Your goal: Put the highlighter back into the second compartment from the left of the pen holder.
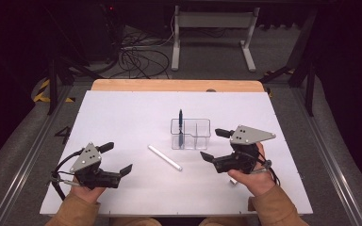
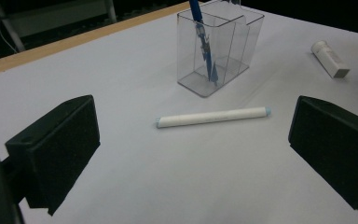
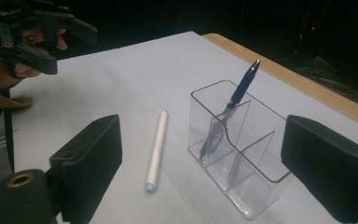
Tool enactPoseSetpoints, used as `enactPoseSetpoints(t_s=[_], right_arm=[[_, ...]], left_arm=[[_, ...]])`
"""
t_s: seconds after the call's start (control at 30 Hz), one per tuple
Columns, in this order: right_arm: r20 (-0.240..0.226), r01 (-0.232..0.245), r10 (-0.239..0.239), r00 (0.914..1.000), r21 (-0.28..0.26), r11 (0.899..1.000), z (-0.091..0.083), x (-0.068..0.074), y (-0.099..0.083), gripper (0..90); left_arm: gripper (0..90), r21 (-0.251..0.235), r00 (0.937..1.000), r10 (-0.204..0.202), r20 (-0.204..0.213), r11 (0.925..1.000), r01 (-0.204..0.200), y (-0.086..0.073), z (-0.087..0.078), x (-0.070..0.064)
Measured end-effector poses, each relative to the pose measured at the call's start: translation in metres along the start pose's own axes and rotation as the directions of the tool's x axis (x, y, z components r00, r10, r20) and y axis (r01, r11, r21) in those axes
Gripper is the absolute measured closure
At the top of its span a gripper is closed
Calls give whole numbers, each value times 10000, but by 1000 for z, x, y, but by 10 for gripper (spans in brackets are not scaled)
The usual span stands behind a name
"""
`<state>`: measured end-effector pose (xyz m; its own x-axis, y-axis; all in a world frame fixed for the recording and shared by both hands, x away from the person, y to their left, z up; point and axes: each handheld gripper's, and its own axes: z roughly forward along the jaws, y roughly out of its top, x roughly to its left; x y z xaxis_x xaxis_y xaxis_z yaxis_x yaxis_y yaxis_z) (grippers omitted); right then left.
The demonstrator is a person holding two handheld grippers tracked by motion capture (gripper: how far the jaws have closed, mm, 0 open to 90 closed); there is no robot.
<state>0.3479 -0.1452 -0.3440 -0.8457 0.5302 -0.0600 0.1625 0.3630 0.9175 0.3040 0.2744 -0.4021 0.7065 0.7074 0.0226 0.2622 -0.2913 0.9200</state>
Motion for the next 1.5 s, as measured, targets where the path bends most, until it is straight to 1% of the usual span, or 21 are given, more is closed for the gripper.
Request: enactPoseSetpoints(t_s=[0.1, 0.23, 0.27, 0.33, 0.47, 0.53, 0.6, 0.83, 0.9, 1.03, 1.13, 1.23, 1.27, 1.3, 1.33, 1.37, 1.4, 1.43, 1.47, 1.5], right_arm=[[30, 111, -111, 9999, 134, 9998, 7, 4, 3, 195], [-11, 270, -270, 9996, 532, 9982, 20, 9, 5, 248], [-42, 342, -340, 9994, 630, 9974, 23, 11, 6, 255], [-106, 405, -398, 9992, 796, 9960, 30, 14, 7, 257], [-167, 478, -462, 9988, 1093, 9929, 42, 18, 11, 278], [-177, 440, -422, 9990, 1239, 9913, 49, 19, 12, 290], [-210, 451, -425, 9989, 1436, 9886, 56, 21, 13, 301], [-276, 267, -216, 9994, 1995, 9795, 79, 28, 14, 341], [-295, 226, -168, 9994, 2114, 9771, 84, 28, 14, 356], [-259, 147, -92, 9996, 2226, 9748, 92, 30, 15, 370], [-292, 142, -79, 9995, 2237, 9746, 95, 30, 15, 371], [-332, 96, -22, 9994, 2262, 9740, 97, 30, 15, 374], [-365, 119, -39, 9993, 2228, 9748, 98, 30, 15, 379], [-403, 128, -38, 9992, 2238, 9746, 98, 31, 15, 410], [-494, 8, 117, 9987, 2457, 9693, 100, 31, 14, 418], [-551, -88, 249, 9982, 2753, 9613, 103, 31, 13, 423], [-588, -33, 210, 9980, 2864, 9581, 105, 31, 12, 442], [-592, 61, 115, 9982, 2879, 9576, 106, 32, 12, 453], [-616, 143, 38, 9981, 2901, 9569, 108, 33, 12, 453], [-637, 157, 33, 9980, 2960, 9551, 110, 34, 11, 457]], left_arm=[[27, -42, 9999, -109, -4, 9999, 109, -1, -1, 1], [27, -108, 9998, -214, -37, 9997, 213, -4, -3, 3], [28, -137, 9993, -385, -7, 9992, 385, -5, -3, 4], [30, -146, 9987, -508, -30, 9986, 507, -8, -4, 6], [30, -139, 9988, -460, -160, 9989, 458, -10, -6, 8], [30, -35, 9993, -234, -284, 9997, 233, -11, -7, 9], [30, 1, 9992, -104, -392, 9999, 104, -11, -7, 8], [30, 23, 9991, -176, -395, 9998, 177, -12, -8, 9], [30, -5, 9989, -273, -381, 9996, 273, -13, -8, 9], [30, -10, 9988, -248, -428, 9997, 248, -13, -9, 10], [30, -37, 9987, -294, -408, 9996, 293, -13, -9, 9], [30, -16, 9989, -213, -406, 9998, 213, -13, -9, 9], [30, 5, 9990, -224, -398, 9997, 224, -13, -8, 9], [30, 25, 9989, -259, -386, 9997, 260, -12, -8, 9], [30, 3, 9988, -232, -420, 9997, 232, -12, -9, 10], [30, -16, 9988, -252, -423, 9997, 252, -12, -9, 10], [30, -36, 9987, -296, -417, 9996, 295, -12, -9, 10], [30, -62, 9987, -285, -427, 9996, 283, -12, -9, 10], [30, -32, 9986, -357, -403, 9994, 356, -12, -10, 10], [30, -55, 9985, -379, -389, 9993, 377, -12, -9, 11]])
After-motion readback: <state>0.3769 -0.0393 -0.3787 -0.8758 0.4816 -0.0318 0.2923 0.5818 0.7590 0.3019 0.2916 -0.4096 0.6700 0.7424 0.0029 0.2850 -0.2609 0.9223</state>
